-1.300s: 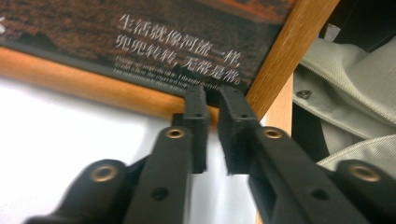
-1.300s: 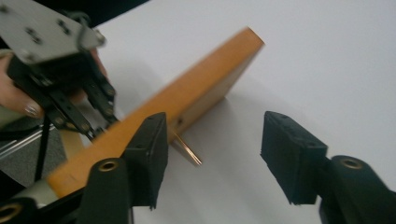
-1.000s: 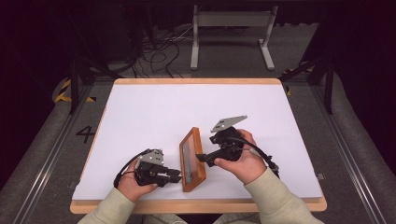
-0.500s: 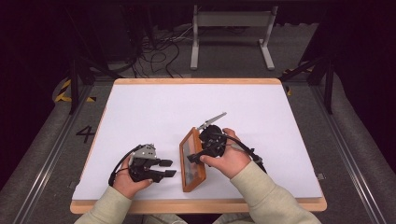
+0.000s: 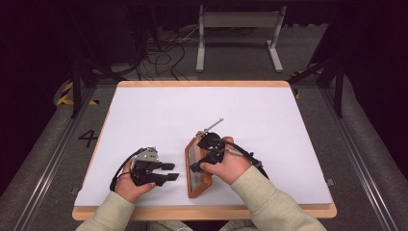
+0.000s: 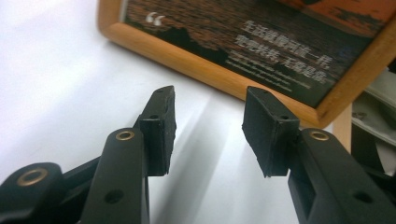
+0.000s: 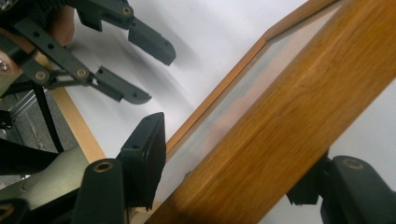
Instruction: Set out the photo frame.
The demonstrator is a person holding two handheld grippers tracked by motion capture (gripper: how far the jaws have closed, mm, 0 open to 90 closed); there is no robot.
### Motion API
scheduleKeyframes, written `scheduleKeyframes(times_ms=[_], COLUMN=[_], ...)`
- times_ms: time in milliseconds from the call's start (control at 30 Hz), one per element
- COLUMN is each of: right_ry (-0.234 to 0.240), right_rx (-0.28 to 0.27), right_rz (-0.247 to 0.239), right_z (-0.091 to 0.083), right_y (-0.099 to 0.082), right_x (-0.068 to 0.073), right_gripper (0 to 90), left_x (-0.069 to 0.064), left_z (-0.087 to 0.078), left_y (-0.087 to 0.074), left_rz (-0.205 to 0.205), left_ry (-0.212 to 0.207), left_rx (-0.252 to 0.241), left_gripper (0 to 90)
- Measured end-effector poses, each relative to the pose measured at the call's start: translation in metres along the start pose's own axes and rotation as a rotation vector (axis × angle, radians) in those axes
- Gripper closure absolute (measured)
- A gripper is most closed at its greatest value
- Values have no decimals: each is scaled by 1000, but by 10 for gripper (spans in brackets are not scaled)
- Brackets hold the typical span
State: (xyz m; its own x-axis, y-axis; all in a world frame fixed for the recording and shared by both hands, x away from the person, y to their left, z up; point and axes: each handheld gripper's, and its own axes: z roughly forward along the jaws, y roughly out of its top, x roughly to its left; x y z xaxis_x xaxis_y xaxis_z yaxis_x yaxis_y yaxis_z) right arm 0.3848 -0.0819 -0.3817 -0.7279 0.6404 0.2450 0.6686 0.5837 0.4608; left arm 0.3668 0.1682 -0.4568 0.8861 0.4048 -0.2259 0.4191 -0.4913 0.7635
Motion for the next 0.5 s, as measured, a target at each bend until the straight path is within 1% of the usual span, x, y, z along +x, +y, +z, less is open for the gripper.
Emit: scheduleKeyframes(times_ms=[67,133,267,300,433,500], right_ry=[6,7,10,11,3,-7], right_rx=[0,-1,-5,-5,-4,-4], right_rz=[12,11,15,15,21,19], right_z=[0,0,0,0,0,-1], right_y=[-1,-1,-1,-1,-1,-1], right_x=[-1,-1,-1,-1,0,1], right_gripper=[416,415,414,414,428,438], left_x=[1,2,5,6,10,11], left_z=[-1,-2,-3,-4,-8,-9], left_y=[0,-1,-2,-3,-5,-6], left_rz=[-7,-17,-24,-37,-55,-69], left_ry=[8,14,25,30,41,41], left_rx=[-8,-11,-18,-26,-47,-48], left_gripper=[545,541,535,535,535,535])
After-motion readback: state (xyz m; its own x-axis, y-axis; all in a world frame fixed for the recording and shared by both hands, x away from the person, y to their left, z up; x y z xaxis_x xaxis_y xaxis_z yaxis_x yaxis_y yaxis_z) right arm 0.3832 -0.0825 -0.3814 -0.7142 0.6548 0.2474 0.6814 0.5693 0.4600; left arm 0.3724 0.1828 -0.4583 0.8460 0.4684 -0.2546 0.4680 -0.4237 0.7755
